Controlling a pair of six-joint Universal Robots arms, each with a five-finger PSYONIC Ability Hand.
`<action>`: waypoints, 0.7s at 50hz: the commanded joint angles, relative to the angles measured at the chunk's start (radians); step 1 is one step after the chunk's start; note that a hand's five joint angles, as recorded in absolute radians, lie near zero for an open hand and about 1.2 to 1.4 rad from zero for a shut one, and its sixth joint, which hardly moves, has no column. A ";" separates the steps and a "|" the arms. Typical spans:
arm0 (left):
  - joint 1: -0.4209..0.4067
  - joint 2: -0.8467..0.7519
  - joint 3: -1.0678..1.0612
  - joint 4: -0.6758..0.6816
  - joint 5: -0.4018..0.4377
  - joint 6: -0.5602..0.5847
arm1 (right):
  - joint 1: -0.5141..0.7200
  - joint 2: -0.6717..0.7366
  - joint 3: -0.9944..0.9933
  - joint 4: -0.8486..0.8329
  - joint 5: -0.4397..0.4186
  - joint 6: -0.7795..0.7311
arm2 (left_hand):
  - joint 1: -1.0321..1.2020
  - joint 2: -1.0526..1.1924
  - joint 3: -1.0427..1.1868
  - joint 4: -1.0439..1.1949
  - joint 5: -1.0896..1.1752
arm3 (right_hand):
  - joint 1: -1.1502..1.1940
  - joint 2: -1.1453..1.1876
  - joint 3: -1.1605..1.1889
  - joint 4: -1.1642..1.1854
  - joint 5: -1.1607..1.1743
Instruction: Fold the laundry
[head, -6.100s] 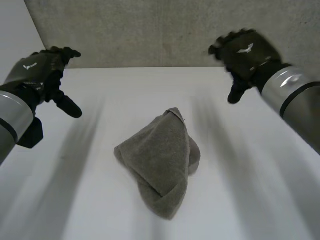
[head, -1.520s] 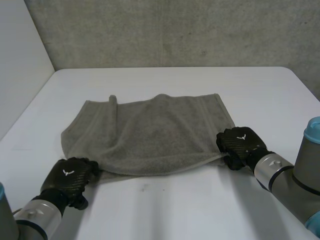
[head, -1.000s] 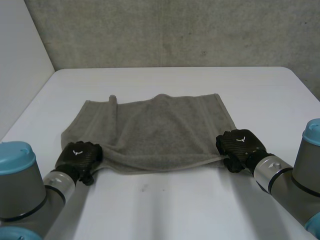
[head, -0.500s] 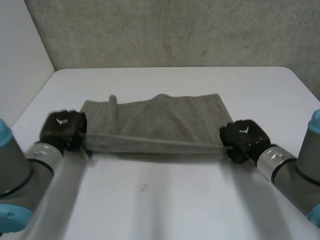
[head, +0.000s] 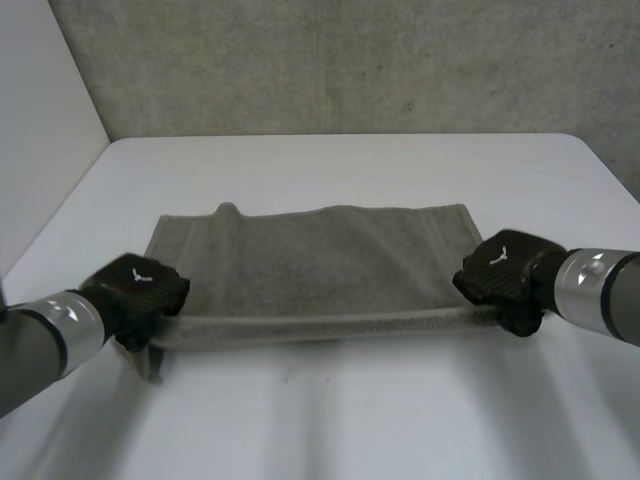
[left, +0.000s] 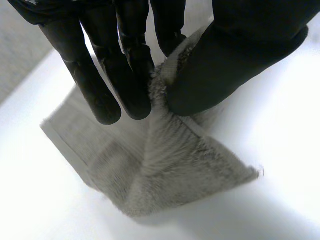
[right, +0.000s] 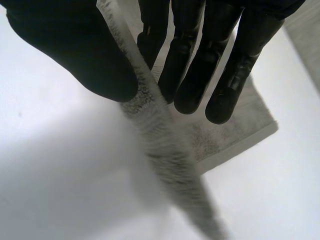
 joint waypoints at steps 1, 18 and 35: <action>-0.013 -0.195 0.164 0.086 -0.080 0.042 | 0.000 0.131 -0.100 -0.080 0.057 -0.018 | 0.203 0.181 0.181 0.179 0.184 | 0.427 0.216 0.212 0.203 0.229; -0.107 -0.252 0.805 0.757 -0.175 -0.013 | 0.069 0.121 -0.574 -0.914 0.234 0.109 | 0.203 0.181 0.181 0.179 0.184 | 0.427 0.216 0.212 0.203 0.229; -0.076 -0.133 0.200 0.748 -0.148 -0.182 | 0.057 -0.043 0.105 -0.918 0.135 0.139 | 0.203 0.181 0.181 0.179 0.184 | 0.427 0.216 0.212 0.203 0.229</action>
